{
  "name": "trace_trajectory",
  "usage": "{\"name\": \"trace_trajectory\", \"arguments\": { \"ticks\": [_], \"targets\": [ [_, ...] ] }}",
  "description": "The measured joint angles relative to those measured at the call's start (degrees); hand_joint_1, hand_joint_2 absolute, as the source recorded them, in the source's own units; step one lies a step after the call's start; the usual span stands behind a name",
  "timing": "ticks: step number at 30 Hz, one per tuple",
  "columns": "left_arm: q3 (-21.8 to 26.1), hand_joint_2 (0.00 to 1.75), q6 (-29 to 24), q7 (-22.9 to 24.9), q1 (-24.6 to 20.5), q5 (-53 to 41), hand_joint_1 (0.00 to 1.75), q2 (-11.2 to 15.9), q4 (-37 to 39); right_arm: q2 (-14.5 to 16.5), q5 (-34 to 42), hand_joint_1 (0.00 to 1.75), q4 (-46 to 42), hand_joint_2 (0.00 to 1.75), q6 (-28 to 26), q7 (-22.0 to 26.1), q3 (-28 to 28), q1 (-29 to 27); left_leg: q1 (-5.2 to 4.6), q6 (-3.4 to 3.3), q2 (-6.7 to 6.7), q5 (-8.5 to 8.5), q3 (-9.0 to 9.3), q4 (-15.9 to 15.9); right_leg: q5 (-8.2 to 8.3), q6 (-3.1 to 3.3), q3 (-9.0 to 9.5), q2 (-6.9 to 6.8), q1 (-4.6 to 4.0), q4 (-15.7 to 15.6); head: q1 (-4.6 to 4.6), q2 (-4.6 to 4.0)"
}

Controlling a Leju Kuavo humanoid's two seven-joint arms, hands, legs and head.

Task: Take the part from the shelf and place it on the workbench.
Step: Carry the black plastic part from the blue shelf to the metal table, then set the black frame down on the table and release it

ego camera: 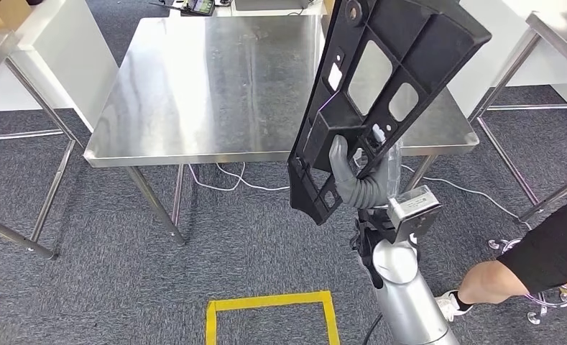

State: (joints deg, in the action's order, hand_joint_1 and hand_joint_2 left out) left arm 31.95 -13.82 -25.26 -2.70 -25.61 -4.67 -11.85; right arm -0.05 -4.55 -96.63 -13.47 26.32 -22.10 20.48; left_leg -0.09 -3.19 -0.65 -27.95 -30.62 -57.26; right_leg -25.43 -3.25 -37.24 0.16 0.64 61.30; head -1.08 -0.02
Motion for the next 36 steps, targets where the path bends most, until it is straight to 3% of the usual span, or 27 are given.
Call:
{"name": "trace_trajectory", "arguments": {
  "ticks": [2, 4, 6, 7, 10, 11, 12, 15, 16, 21, 23, 25, 26, 27, 28, 30, 32, 34, 36],
  "targets": [
    [0.00, 1.75, 0.21, -0.05, -0.09, -0.37, 0.00, 0.03, 0.03, 0.02, -0.37, 1.75, 0.05, 1.75, -0.09, -0.11, -0.13, -0.17, -0.15, 0.59, 0.03, -0.63, 0.23, -0.16, 1.05, 1.17, 1.16, -0.18, -0.17, -3.54, 0.01, 0.00],
    [-0.01, 1.75, 0.33, -0.04, -0.11, -0.74, 0.00, 0.10, 0.03, 0.11, -0.71, 1.75, 0.07, 1.75, -0.12, -0.40, -0.19, -0.52, -0.21, 1.13, 0.12, -0.99, 0.29, -0.39, 1.01, 2.29, 1.71, -0.11, -0.04, -3.72, -0.02, 0.00],
    [-0.04, 1.75, 0.39, 0.03, -0.16, -1.07, 0.00, 0.11, 0.03, 0.34, -1.13, 1.75, 0.08, 1.75, -0.11, -0.71, -0.20, -0.70, -0.02, 1.69, 0.21, -1.36, -0.57, -2.42, 0.99, 2.88, 2.61, -0.01, 0.38, -3.95, -0.13, 0.00],
    [-0.07, 1.75, 0.40, 0.07, -0.23, -1.20, 0.00, 0.10, 0.02, 0.54, -1.34, 1.75, 0.09, 1.75, -0.11, -0.78, -0.22, -0.71, 0.19, 2.09, 0.25, -1.88, -2.02, -5.00, 0.78, 3.19, 3.10, 0.01, 0.56, -4.04, -0.19, 0.00],
    [-0.11, 1.75, 0.38, 0.20, -0.20, -1.43, 0.00, 0.05, 0.03, 0.93, -1.62, 1.75, 0.29, 1.75, -0.10, -0.85, -0.41, -0.92, 0.77, 3.14, 0.37, -5.19, -8.95, -15.09, -0.21, 3.84, 4.19, 0.03, 0.53, -4.08, -0.26, 0.00],
    [-0.11, 1.75, 0.38, 0.25, -0.12, -1.45, 0.00, 0.06, 0.04, 0.97, -1.64, 1.75, 0.40, 1.75, -0.10, -0.86, -0.49, -1.08, 0.91, 3.34, 0.41, -5.59, -10.53, -16.38, -0.60, 3.83, 4.62, 0.08, 0.53, -4.08, -0.28, 0.00],
    [-0.10, 1.75, 0.38, 0.28, -0.05, -1.48, 0.00, 0.07, 0.04, 0.98, -1.64, 1.75, 0.50, 1.75, -0.10, -0.86, -0.56, -1.21, 1.05, 3.43, 0.45, -4.76, -11.11, -15.70, -0.99, 3.75, 5.13, 0.15, 0.54, -4.08, -0.27, 0.00],
    [-0.10, 1.75, 0.38, 0.32, -0.06, -1.49, 0.00, 0.10, 0.04, 1.09, -1.76, 1.75, 0.67, 1.75, -0.05, -0.90, -0.72, -1.27, 1.23, 3.12, 0.51, 2.51, -8.09, -5.40, -2.25, 3.21, 6.86, 0.28, 0.50, -4.11, -0.24, 0.00],
    [-0.10, 1.75, 0.38, 0.37, -0.10, -1.50, 0.00, 0.10, 0.04, 1.21, -1.97, 1.75, 0.73, 1.75, 0.04, -0.96, -0.75, -1.20, 1.09, 2.77, 0.51, 3.43, -7.08, -2.78, -2.61, 2.91, 7.17, 0.31, 0.41, -4.16, -0.23, 0.00],
    [-0.11, 1.75, 0.38, 0.78, -0.13, -1.64, 0.00, 0.03, 0.04, 2.18, -4.42, 1.75, 1.56, 1.75, 0.61, -1.92, -1.26, -0.54, 0.49, 0.20, 0.37, 3.42, -4.73, -0.54, -3.64, 1.04, 7.49, 0.34, -0.04, -2.22, -0.17, 0.00],
    [-0.11, 1.75, 0.38, 0.79, -0.28, -1.86, 0.00, -0.06, 0.03, 2.48, -5.84, 1.75, 2.06, 1.75, 0.91, -2.43, -1.61, 0.18, 0.50, -0.32, 0.32, 3.28, -3.77, -0.32, -5.53, 1.02, 4.65, 0.24, 0.09, 2.91, -0.07, 0.01],
    [-0.11, 1.75, 0.42, 0.73, -0.36, -2.17, 0.00, -0.08, 0.03, 2.63, -7.96, 1.75, 2.69, 1.75, 1.09, -2.97, -2.07, 0.83, 0.40, -0.60, 0.24, 2.80, -3.43, -0.34, -7.84, 1.45, -0.03, 0.23, 0.05, 10.00, 0.01, 0.01],
    [-0.11, 1.75, 0.38, 0.68, -0.33, -2.37, 0.00, -0.13, 0.03, 2.69, -9.26, 1.75, 3.03, 1.75, 1.09, -3.24, -2.27, 1.05, 0.31, -0.65, 0.18, 2.49, -3.17, -0.35, -8.28, 1.48, -1.87, 0.23, 0.02, 12.02, 0.02, 0.01],
    [-0.11, 1.75, 0.21, 0.63, -0.29, -2.54, 0.00, -0.20, 0.04, 2.74, -10.62, 1.75, 3.37, 1.75, 1.07, -3.50, -2.47, 1.32, 0.21, -0.65, 0.10, 2.17, -2.83, -0.36, -7.67, 1.25, -2.65, 0.23, -0.02, 11.94, 0.05, 0.01],
    [-0.11, 1.75, -0.11, 0.63, -0.27, -2.71, 0.00, -0.36, 0.04, 2.79, -11.96, 1.75, 3.66, 1.75, 1.05, -3.77, -2.63, 1.74, 0.09, -0.62, 0.01, 1.81, -2.37, -0.36, -5.97, 0.86, -2.42, 0.23, -0.08, 9.76, 0.05, 0.01],
    [-0.11, 1.75, -0.91, 0.83, -0.34, -3.02, 0.00, -0.86, 0.05, 2.84, -14.39, 1.75, 4.15, 1.75, 1.05, -4.58, -2.89, 3.11, -0.13, -0.43, -0.13, 1.03, -1.42, -0.40, -1.30, 0.48, -0.46, 0.12, -0.33, 2.11, 0.04, 0.00],
    [-0.11, 1.75, -1.26, 1.16, -0.66, -3.43, 0.00, -1.33, 0.05, 2.88, -16.26, 1.75, 4.58, 1.75, 1.32, -5.94, -3.13, 4.92, -0.30, 0.02, -0.23, 0.38, -1.05, -0.38, 0.77, 1.43, 1.00, -0.10, -0.79, -2.94, 0.12, 0.01],
    [-0.13, 1.75, -1.18, 1.43, -1.07, -3.76, 0.00, -1.60, 0.05, 3.02, -17.98, 1.75, 5.05, 1.75, 1.64, -7.50, -3.42, 6.53, -0.33, 0.54, -0.18, 0.13, -0.86, -0.58, 0.82, 2.65, 1.63, -0.11, -0.83, -4.03, 0.24, 0.01],
    [-0.13, 1.75, -1.03, 1.63, -1.38, -3.90, 0.00, -1.75, 0.04, 3.42, -20.15, 1.75, 5.62, 1.75, 1.48, -8.77, -3.77, 7.98, -0.13, 1.10, 0.03, -0.47, -1.12, -2.04, 1.11, 3.33, 2.87, -0.01, -0.26, -4.74, 0.31, 0.00]
  ]
}}
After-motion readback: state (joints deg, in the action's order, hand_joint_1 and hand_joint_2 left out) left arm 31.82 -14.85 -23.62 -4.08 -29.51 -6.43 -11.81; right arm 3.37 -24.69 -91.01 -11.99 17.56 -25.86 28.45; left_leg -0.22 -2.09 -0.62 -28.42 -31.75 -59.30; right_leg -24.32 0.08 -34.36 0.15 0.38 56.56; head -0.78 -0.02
